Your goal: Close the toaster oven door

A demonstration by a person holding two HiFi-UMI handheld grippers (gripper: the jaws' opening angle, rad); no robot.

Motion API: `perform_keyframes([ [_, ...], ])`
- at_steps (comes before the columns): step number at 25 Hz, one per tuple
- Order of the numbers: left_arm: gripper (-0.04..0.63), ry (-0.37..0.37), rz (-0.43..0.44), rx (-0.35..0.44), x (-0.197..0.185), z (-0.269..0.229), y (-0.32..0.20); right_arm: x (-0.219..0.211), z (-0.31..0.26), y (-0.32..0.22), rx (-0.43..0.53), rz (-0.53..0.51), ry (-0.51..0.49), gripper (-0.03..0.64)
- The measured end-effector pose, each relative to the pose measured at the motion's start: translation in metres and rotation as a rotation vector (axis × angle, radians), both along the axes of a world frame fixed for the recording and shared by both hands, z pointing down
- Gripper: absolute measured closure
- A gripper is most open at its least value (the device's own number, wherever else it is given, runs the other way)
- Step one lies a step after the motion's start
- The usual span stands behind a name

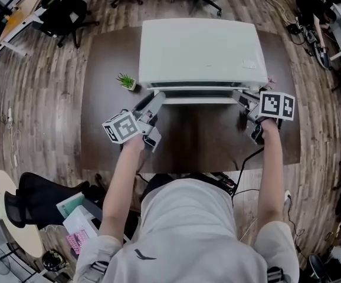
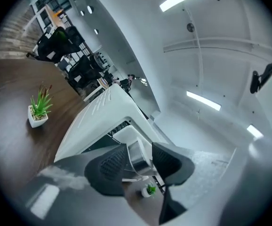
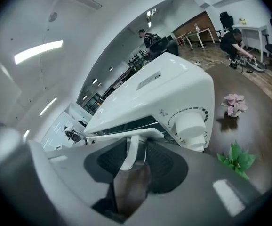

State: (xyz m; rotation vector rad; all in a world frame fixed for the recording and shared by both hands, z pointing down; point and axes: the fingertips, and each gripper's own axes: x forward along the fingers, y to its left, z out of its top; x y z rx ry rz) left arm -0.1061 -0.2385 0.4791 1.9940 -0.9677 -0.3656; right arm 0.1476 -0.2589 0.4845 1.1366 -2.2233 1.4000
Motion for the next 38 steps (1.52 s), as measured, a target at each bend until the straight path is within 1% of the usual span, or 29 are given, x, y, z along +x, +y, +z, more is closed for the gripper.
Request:
perform_keyframes([
  [2, 0.423, 0.015, 0.021, -0.04, -0.002, 0.0, -0.008, -0.002, -0.001, -0.008, -0.028, -0.001, -0.037, 0.48],
  [4, 0.423, 0.009, 0.045, -0.082, -0.003, 0.002, -0.012, -0.003, -0.001, -0.011, -0.049, 0.0, -0.069, 0.479],
  [6, 0.414, 0.016, 0.076, -0.117, -0.002, 0.003, -0.014, -0.002, -0.001, -0.012, -0.067, -0.021, -0.072, 0.476],
  [7, 0.417, 0.032, 0.095, -0.132, -0.001, 0.003, -0.013, -0.002, -0.001, -0.011, -0.074, -0.04, -0.063, 0.474],
  [8, 0.422, 0.059, 0.111, -0.148, -0.001, 0.004, -0.013, -0.002, -0.001, -0.01, -0.083, -0.06, -0.054, 0.474],
  [11, 0.442, 0.183, 0.132, -0.229, 0.001, 0.005, -0.013, -0.003, 0.0, -0.011, -0.115, -0.121, -0.035, 0.472],
  [12, 0.445, 0.209, 0.141, -0.245, 0.002, 0.005, -0.014, -0.004, 0.0, -0.011, -0.126, -0.141, -0.029, 0.471],
  [13, 0.445, 0.22, 0.153, -0.25, 0.003, 0.005, -0.014, -0.005, 0.0, -0.011, -0.135, -0.159, -0.024, 0.469],
  [16, 0.445, 0.218, 0.179, -0.249, 0.003, 0.005, -0.014, -0.005, -0.001, -0.01, -0.148, -0.179, -0.023, 0.469],
  [22, 0.445, 0.207, 0.192, -0.258, 0.0, 0.009, -0.012, -0.003, -0.001, -0.009, -0.137, -0.189, -0.021, 0.465],
  [25, 0.445, 0.177, 0.183, -0.239, -0.007, 0.007, -0.005, -0.001, -0.003, -0.006, -0.099, -0.195, -0.026, 0.457],
  [27, 0.445, 0.167, 0.172, -0.231, -0.015, 0.007, 0.0, 0.003, -0.007, -0.004, -0.062, -0.187, -0.022, 0.429],
  [29, 0.445, 0.175, 0.165, -0.212, -0.021, 0.003, 0.004, 0.008, -0.012, -0.001, -0.041, -0.186, -0.011, 0.364],
  [32, 0.445, 0.176, 0.13, -0.192, -0.033, 0.001, 0.011, 0.013, -0.023, 0.005, 0.019, -0.179, 0.017, 0.354],
  [35, 0.445, 0.141, 0.09, -0.135, -0.041, -0.005, 0.021, 0.017, -0.043, 0.018, 0.14, -0.147, 0.029, 0.354],
  [36, 0.445, 0.112, 0.072, -0.109, -0.044, -0.008, 0.025, 0.018, -0.051, 0.024, 0.187, -0.137, 0.026, 0.354],
  [38, 0.445, 0.027, 0.03, -0.034, -0.048, -0.017, 0.036, 0.019, -0.066, 0.036, 0.298, -0.109, 0.016, 0.362],
])
